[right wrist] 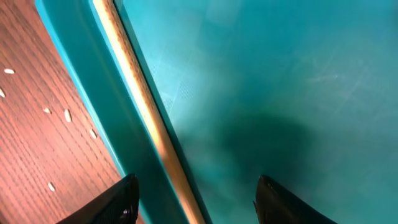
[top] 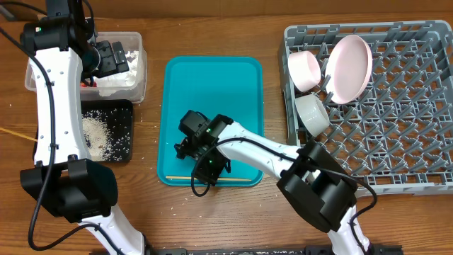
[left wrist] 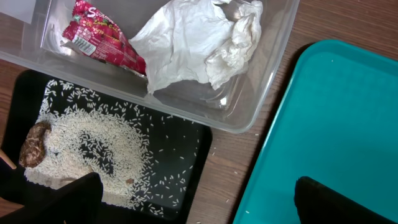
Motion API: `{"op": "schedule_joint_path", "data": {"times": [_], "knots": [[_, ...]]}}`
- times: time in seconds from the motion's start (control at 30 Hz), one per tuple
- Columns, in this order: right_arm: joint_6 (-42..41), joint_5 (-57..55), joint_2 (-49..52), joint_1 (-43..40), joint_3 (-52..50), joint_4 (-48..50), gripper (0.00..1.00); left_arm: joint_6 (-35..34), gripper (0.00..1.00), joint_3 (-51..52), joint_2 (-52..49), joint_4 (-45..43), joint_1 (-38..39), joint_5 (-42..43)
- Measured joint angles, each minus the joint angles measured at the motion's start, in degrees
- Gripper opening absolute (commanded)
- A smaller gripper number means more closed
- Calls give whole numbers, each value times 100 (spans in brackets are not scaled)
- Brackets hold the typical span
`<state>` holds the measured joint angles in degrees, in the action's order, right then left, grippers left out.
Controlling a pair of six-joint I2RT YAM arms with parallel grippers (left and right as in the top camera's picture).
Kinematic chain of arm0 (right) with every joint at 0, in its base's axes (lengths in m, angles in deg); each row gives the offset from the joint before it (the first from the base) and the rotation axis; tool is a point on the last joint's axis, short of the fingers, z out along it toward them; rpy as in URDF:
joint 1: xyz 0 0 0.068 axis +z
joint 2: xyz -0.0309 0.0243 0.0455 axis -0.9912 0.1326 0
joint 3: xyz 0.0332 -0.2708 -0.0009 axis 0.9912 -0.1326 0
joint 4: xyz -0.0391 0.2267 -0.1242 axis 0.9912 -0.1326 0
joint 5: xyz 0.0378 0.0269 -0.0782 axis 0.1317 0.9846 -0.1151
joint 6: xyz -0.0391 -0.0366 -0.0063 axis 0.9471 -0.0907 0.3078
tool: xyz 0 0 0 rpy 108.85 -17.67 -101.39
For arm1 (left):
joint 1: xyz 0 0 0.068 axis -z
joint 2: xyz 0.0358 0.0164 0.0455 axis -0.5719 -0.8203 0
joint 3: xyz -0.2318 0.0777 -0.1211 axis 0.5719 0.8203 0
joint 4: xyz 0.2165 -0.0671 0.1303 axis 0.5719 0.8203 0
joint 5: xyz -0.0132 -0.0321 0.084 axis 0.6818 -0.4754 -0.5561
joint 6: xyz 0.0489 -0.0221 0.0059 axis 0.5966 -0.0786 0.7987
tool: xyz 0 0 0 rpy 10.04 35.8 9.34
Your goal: Sort waste into correct bins and load items into the dishwasher
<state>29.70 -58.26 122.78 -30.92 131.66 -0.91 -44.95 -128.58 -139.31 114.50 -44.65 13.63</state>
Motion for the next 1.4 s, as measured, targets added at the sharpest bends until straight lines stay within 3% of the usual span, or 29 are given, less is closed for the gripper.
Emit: {"op": "schedule_joint_path", "data": {"times": [1.4], "knots": [[-293, -645, -402, 66, -914, 1410, 66, 0, 100, 0, 0, 0, 0, 2]]}}
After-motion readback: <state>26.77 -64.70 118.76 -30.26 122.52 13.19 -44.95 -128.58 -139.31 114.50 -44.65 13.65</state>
